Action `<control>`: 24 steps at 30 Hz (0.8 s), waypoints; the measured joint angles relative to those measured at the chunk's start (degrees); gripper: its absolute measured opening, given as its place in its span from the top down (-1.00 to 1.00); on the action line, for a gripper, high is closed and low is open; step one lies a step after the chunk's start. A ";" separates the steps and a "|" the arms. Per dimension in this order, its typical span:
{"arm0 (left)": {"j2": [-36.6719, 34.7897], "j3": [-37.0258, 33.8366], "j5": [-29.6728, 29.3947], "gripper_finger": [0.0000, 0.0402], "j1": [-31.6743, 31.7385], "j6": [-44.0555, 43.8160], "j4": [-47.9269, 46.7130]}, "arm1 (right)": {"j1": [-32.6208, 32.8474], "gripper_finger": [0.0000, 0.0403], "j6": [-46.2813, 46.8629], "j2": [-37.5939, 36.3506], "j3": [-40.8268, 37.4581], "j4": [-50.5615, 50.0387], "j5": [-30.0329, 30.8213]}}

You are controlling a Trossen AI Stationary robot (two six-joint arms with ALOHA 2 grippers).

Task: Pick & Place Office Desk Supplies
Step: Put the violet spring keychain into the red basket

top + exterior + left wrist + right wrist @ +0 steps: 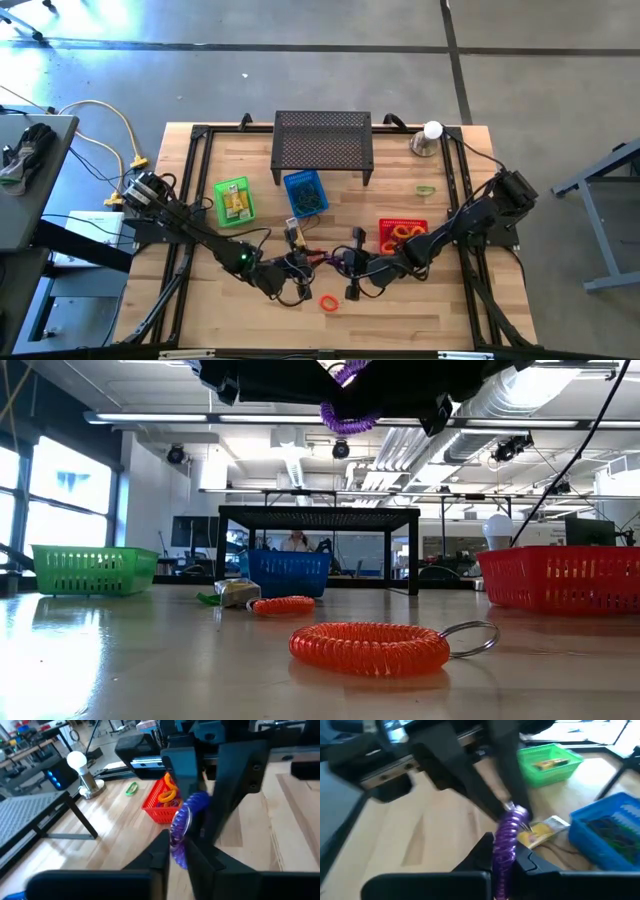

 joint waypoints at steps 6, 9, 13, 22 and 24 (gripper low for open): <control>0.00 0.00 1.43 0.38 -0.96 2.35 0.48 | -0.08 0.97 1.92 0.00 0.01 -5.07 -6.47; 0.00 -0.02 1.55 0.24 -1.08 1.75 0.51 | -0.10 0.97 5.94 -0.82 0.01 -13.44 -6.01; 0.00 -0.01 1.56 0.16 -1.08 -0.21 -0.05 | 1.32 0.97 14.72 -4.41 0.09 -27.06 2.54; -0.02 -0.01 1.75 0.15 -1.08 -1.62 -1.61 | 4.92 0.98 45.99 -12.57 0.10 -59.10 10.90; -0.03 -0.02 1.73 0.15 -1.08 -1.97 -1.84 | 4.82 0.97 54.81 -12.60 0.02 -66.50 7.19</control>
